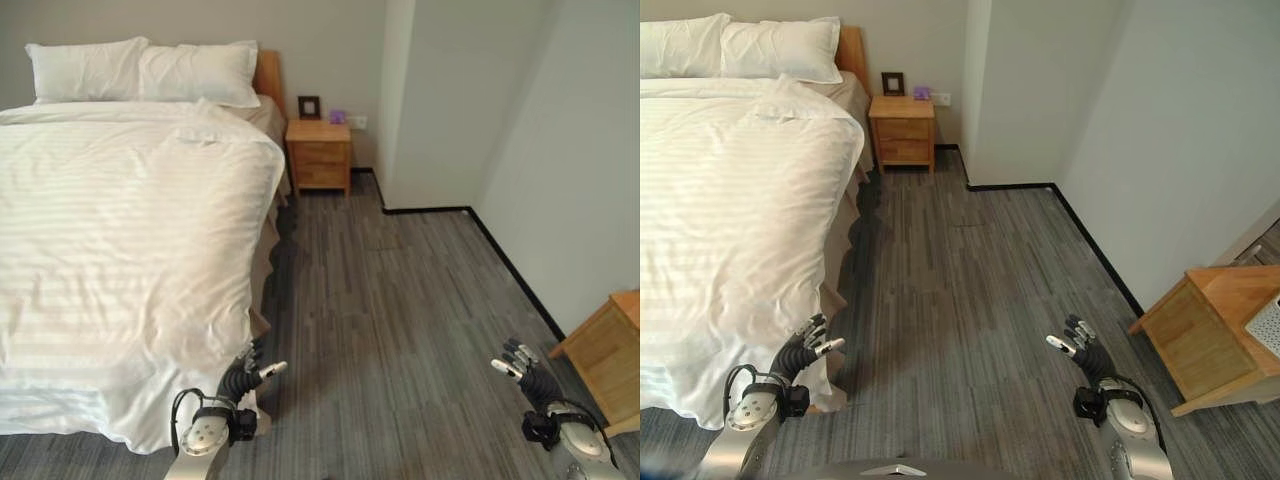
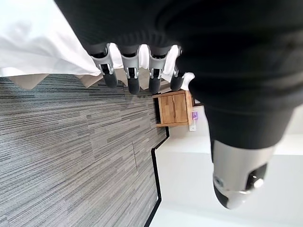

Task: Making the bed.

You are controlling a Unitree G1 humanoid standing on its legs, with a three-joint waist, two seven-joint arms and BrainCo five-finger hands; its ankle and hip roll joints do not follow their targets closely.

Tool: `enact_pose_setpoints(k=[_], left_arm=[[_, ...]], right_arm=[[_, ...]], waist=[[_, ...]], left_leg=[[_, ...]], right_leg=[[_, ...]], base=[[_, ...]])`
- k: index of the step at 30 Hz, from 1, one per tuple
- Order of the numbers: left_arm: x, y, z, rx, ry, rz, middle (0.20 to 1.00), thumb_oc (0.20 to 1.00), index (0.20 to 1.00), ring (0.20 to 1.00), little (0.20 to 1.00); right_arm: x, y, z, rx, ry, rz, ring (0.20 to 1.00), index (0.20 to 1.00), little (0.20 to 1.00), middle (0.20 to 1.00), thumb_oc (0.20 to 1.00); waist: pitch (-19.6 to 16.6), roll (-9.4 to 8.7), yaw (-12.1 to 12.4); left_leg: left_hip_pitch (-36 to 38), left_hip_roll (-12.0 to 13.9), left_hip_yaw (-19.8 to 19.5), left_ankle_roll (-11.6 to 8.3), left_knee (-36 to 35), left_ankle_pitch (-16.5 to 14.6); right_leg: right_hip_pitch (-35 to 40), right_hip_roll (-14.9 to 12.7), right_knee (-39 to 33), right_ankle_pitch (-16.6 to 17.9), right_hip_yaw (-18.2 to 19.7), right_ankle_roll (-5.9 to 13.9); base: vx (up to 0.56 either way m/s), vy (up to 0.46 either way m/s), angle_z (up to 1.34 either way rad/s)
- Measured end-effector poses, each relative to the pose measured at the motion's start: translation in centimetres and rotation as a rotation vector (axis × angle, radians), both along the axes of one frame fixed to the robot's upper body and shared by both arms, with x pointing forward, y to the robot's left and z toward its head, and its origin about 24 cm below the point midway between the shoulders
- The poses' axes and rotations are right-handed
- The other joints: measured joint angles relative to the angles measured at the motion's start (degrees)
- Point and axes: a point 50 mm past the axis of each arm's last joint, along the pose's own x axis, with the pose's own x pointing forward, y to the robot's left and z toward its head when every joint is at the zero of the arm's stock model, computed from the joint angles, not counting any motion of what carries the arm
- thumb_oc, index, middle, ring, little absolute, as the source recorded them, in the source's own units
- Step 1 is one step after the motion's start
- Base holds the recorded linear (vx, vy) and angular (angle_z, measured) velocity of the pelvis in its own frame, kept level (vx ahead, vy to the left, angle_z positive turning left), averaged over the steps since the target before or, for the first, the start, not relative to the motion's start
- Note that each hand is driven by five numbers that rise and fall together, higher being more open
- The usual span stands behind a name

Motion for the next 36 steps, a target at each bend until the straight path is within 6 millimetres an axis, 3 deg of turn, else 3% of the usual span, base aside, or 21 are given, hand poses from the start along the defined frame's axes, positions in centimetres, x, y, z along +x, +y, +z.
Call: enact_pose_setpoints(k=[5, 9, 11, 12, 14, 15, 16, 17, 18, 19, 20, 22, 25, 26, 27, 28, 29, 30, 31, 33, 36], left_arm=[[1.7, 0.5, 1.0, 0.015, -0.058, 0.041, 1.000, 1.000, 1.000, 1.000, 1.000], [2.6, 0.8, 1.3, 0.027, -0.073, 0.044, 1.000, 1.000, 1.000, 1.000, 1.000], [2.7, 1.3, 1.8, 0.036, -0.090, 0.055, 1.000, 1.000, 1.000, 1.000, 1.000], [2.7, 1.1, 1.3, 0.032, -0.068, 0.051, 1.000, 1.000, 1.000, 1.000, 1.000], [2.3, 0.6, 0.6, 0.006, -0.044, 0.056, 1.000, 1.000, 1.000, 1.000, 1.000], [2.9, 0.6, 1.1, 0.011, -0.070, 0.044, 1.000, 1.000, 1.000, 1.000, 1.000], [3.4, 1.1, 1.6, 0.025, -0.091, 0.043, 1.000, 1.000, 1.000, 1.000, 1.000], [3.8, 1.2, 1.4, 0.016, -0.083, 0.056, 1.000, 1.000, 1.000, 1.000, 1.000], [4.0, 0.9, 0.9, -0.007, -0.072, 0.072, 1.000, 1.000, 1.000, 1.000, 1.000], [4.2, 1.1, 0.8, -0.015, -0.069, 0.092, 1.000, 1.000, 1.000, 1.000, 1.000], [3.7, 0.0, 0.2, -0.046, -0.049, 0.083, 1.000, 1.000, 1.000, 1.000, 1.000], [4.1, -1.1, 0.6, -0.053, -0.068, 0.023, 1.000, 1.000, 1.000, 1.000, 1.000], [3.6, -1.6, 0.4, -0.033, -0.060, -0.039, 1.000, 1.000, 1.000, 1.000, 1.000], [3.4, -1.5, 0.4, -0.027, -0.056, -0.039, 1.000, 1.000, 1.000, 1.000, 1.000], [3.0, -1.0, -0.4, -0.027, -0.013, -0.020, 1.000, 1.000, 1.000, 1.000, 1.000], [3.0, -1.2, -0.4, -0.037, -0.010, -0.024, 1.000, 1.000, 1.000, 1.000, 1.000], [3.0, -1.4, 0.1, -0.044, -0.036, -0.036, 1.000, 1.000, 1.000, 1.000, 1.000], [3.3, -1.7, 0.5, -0.047, -0.059, -0.044, 1.000, 1.000, 1.000, 1.000, 1.000], [3.2, -1.5, 0.5, -0.044, -0.057, -0.040, 1.000, 1.000, 1.000, 1.000, 1.000], [3.2, -1.1, 0.6, -0.058, -0.059, -0.026, 1.000, 1.000, 1.000, 1.000, 1.000], [3.1, -1.1, 0.6, -0.067, -0.059, -0.025, 1.000, 1.000, 1.000, 1.000, 1.000]], right_arm=[[0.0, 1.9, -1.5, -0.002, 0.067, 0.104, 1.000, 1.000, 1.000, 1.000, 1.000], [-2.1, 1.6, -3.0, 0.031, 0.147, 0.061, 1.000, 1.000, 1.000, 1.000, 1.000], [-2.8, 1.9, -3.0, 0.051, 0.140, 0.060, 1.000, 1.000, 1.000, 1.000, 1.000], [-3.1, 1.6, -3.1, 0.041, 0.149, 0.070, 1.000, 1.000, 1.000, 1.000, 1.000], [-5.0, 1.5, -4.4, 0.062, 0.247, 0.050, 1.000, 1.000, 1.000, 1.000, 1.000], [-5.5, 2.1, -4.8, 0.092, 0.262, 0.038, 1.000, 1.000, 1.000, 1.000, 1.000], [-5.4, 2.5, -4.7, 0.117, 0.241, 0.026, 1.000, 1.000, 1.000, 1.000, 1.000], [-5.4, 2.5, -4.0, 0.112, 0.210, 0.038, 1.000, 1.000, 1.000, 1.000, 1.000], [-5.1, 1.8, -3.0, 0.068, 0.177, 0.072, 1.000, 1.000, 1.000, 1.000, 1.000], [-4.4, 1.8, -3.3, 0.075, 0.186, 0.084, 1.000, 1.000, 1.000, 1.000, 1.000], [-4.1, 1.6, -3.0, 0.069, 0.185, 0.090, 1.000, 1.000, 1.000, 1.000, 1.000], [-4.6, 2.1, -2.7, 0.078, 0.176, 0.113, 1.000, 1.000, 1.000, 1.000, 1.000], [-5.6, 2.9, -4.1, 0.124, 0.233, 0.108, 1.000, 1.000, 1.000, 1.000, 1.000], [-5.6, 2.9, -4.0, 0.124, 0.230, 0.109, 1.000, 1.000, 1.000, 1.000, 1.000], [-3.6, 2.0, -3.4, 0.115, 0.166, 0.063, 1.000, 1.000, 1.000, 1.000, 1.000], [-3.3, 1.8, -2.8, 0.117, 0.135, 0.056, 1.000, 1.000, 1.000, 1.000, 1.000], [-2.7, 1.0, -2.0, 0.086, 0.105, 0.071, 1.000, 1.000, 1.000, 1.000, 1.000], [-2.4, 0.2, -1.7, 0.056, 0.099, 0.063, 1.000, 1.000, 1.000, 1.000, 1.000], [-1.9, -0.2, -1.3, 0.040, 0.085, 0.054, 1.000, 1.000, 1.000, 1.000, 1.000], [-0.2, -0.6, -0.4, 0.019, 0.024, 0.024, 1.000, 1.000, 1.000, 1.000, 1.000], [1.2, -0.8, 0.7, 0.007, -0.037, 0.011, 1.000, 1.000, 1.000, 1.000, 1.000]], waist=[[4.0, -1.45, 0.0], [7.5, -1.31, -1.7], [10.2, -3.34, -1.9], [11.8, -1.91, -2.5], [11.4, 0.87, -4.1], [10.2, 1.80, -5.5], [10.1, -0.65, -7.2], [10.1, -0.62, -9.1], [10.1, 2.30, -9.4], [11.6, 1.70, -8.7], [11.3, 4.95, -10.2], [10.6, 6.50, -11.4], [6.4, -1.16, -11.6], [5.9, -1.83, -11.4], [5.8, -1.89, -10.5], [5.8, -1.77, -10.4], [6.2, -2.21, -7.5], [6.9, -2.25, -5.1], [7.1, -2.05, -4.0], [8.4, -2.69, -2.4], [9.3, -2.91, -0.8]], left_leg=[[-0.3, 0.1, 1.6, 0.38, 0.3, -0.2], [0.3, 0.4, 1.9, 1.66, 0.1, -0.9], [-4.2, -2.0, 6.3, 7.39, 15.0, -9.6], [-4.9, -1.5, 6.4, 5.33, 18.4, -12.4], [-5.9, -1.5, 5.3, 5.34, 16.9, -13.7], [-5.1, -3.3, 3.2, 4.07, 11.0, -13.6], [-8.1, -5.6, 4.6, 6.11, 18.5, -14.5], [-9.0, -5.4, 8.3, 5.55, 29.3, -18.3], [-5.1, -3.0, 4.7, 4.44, 27.7, -24.5], [-1.6, -5.7, 2.3, 5.83, 23.6, -25.9], [0.3, -3.6, -2.5, 5.94, 20.0, -24.6], [3.3, -0.7, -5.9, 4.33, 14.3, -22.8], [7.7, -0.9, -11.1, 0.88, 13.5, -21.8], [8.0, -1.3, -11.1, 0.68, 13.4, -22.0], [4.7, 0.3, -9.3, -2.57, 24.1, -24.5], [-1.2, 0.1, -6.3, -2.54, 34.5, -23.2], [-9.5, 0.2, -4.9, -0.95, 50.8, -15.0], [-15.1, 0.4, -5.0, 0.24, 60.6, -7.5], [-17.5, 1.2, -4.9, -0.29, 62.9, -8.4], [-21.4, 1.7, -3.3, -0.38, 56.8, -10.2], [-23.3, 0.4, 0.0, -0.49, 38.2, -9.8]], right_leg=[[-4.3, 0.1, 6.6, -0.6, 1.3, 1.07], [-13.9, 0.6, 24.5, 0.8, 0.8, 3.31], [-20.9, -2.6, 37.7, 1.5, 2.0, 5.38], [-23.2, -2.8, 42.3, 2.1, 1.2, 5.75], [-23.7, -2.0, 35.6, 0.5, 0.0, 4.70], [-22.7, -0.6, 23.1, -0.2, 1.7, 4.52], [-22.4, -3.3, 18.6, -1.1, 2.7, 5.38], [-20.2, -3.2, 12.8, -1.1, 7.7, 6.45], [-19.8, -1.1, 11.3, 0.3, 8.8, 6.59], [-22.4, -1.4, 16.5, 1.3, 9.0, 6.60], [-24.0, 1.4, 14.4, 2.4, 7.4, 3.85], [-23.2, 3.7, 6.9, 4.6, 5.5, 3.98], [-18.4, 3.6, 5.0, 8.4, 4.1, 0.39], [-18.2, 3.5, 5.0, 9.1, 4.3, -0.11], [-18.1, 4.3, 9.9, 11.6, 2.2, -5.16], [-16.9, 4.7, 9.6, 10.1, 1.2, -5.76], [-15.4, 4.8, 10.2, 7.0, -0.4, -10.08], [-13.8, 4.6, 9.1, 6.7, 0.0, -10.47], [-12.1, 5.0, 8.0, 7.1, -0.2, -9.15], [-7.5, 5.7, 5.4, 4.8, -0.4, -12.73], [-2.8, 5.6, 2.2, 3.4, -0.1, -12.73]], base=[[0.00, 0.082, -0.23], [0.06, 0.127, -0.21], [0.27, 0.063, -0.61], [0.36, -0.037, -0.43], [0.37, -0.058, 0.07], [0.45, -0.103, 0.59], [0.61, -0.160, 0.86], [0.31, -0.097, 0.67], [0.39, -0.122, 0.04], [0.37, -0.118, -0.23], [0.51, -0.176, -0.04], [0.63, -0.274, 0.84], [0.52, -0.336, 1.20], [0.63, -0.558, 0.51], [0.37, -0.486, 0.64], [0.30, -0.416, 0.65], [0.28, -0.339, 0.24], [0.33, -0.248, -0.10], [0.25, -0.146, -0.05], [0.39, -0.127, 0.07], [0.44, -0.051, -0.02]])
